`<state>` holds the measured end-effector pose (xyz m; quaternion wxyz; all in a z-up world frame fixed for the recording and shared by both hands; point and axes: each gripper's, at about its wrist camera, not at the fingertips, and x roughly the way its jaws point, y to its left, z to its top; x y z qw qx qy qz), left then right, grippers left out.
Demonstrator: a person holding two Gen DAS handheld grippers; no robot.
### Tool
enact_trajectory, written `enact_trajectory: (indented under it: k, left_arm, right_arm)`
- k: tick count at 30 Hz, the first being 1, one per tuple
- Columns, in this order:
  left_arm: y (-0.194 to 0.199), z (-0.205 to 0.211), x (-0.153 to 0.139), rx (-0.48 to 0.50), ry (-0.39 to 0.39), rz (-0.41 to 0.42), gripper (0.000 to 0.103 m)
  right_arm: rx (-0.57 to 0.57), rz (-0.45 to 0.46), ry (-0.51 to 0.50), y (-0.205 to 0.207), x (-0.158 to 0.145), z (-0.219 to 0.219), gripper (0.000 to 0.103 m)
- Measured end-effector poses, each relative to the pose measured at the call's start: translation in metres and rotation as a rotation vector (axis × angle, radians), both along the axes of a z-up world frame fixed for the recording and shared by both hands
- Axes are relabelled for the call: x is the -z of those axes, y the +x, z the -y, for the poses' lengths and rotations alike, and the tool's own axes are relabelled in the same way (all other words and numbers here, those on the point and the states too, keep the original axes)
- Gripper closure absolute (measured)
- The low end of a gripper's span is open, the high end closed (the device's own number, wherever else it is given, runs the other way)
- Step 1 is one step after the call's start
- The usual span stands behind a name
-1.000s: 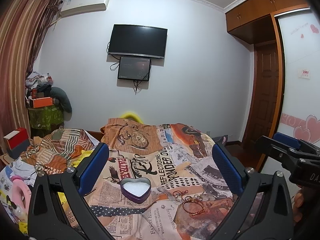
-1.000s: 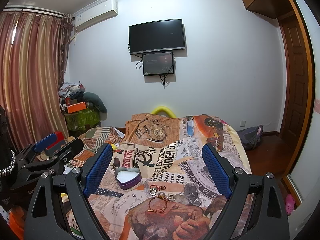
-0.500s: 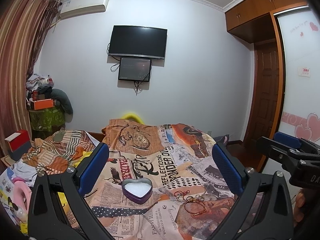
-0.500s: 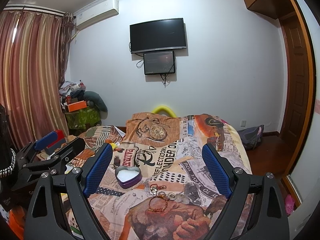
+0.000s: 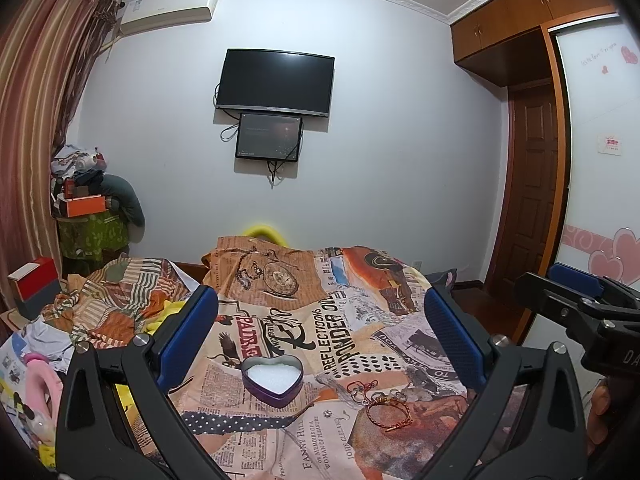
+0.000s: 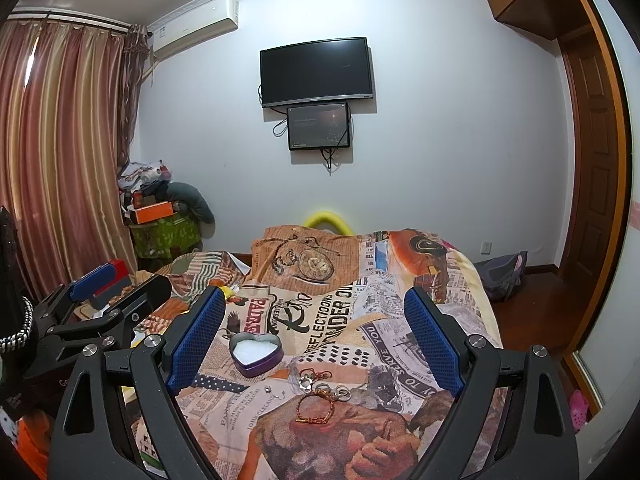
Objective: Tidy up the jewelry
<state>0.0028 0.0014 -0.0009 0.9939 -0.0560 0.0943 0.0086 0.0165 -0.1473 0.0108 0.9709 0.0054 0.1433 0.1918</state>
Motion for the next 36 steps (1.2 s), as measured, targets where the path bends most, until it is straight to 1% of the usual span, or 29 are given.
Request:
enact_trajectory:
  k: [16,17,26,29,32,36]
  left_arm:
    - [0.003,-0.008,-0.001,0.006,0.006,-0.001,0.000]
    - [0.001,0.003,0.000,0.008,0.007,-0.002,0.000]
    - [0.006,0.001,0.003,0.011,0.011,-0.023,0.000]
    - [0.012,0.001,0.007,0.007,0.017,-0.041,0.000]
    - [0.027,0.005,0.016,0.007,0.017,-0.073,0.000]
    - [0.047,0.004,0.032,-0.002,0.018,-0.150,0.000]
  right_arm:
    - [0.004,0.001,0.004,0.001,0.000,0.002,0.014]
    - [0.004,0.001,0.005,0.001,0.000,0.003,0.014]
    - [0.016,-0.021,0.004,0.009,0.005,0.008,0.014]
    - [0.022,-0.041,0.006,0.015,0.009,0.010,0.014]
    - [0.029,-0.066,0.003,0.022,0.016,0.010,0.014]
    - [0.051,-0.100,-0.018,0.034,0.031,0.014,0.014]
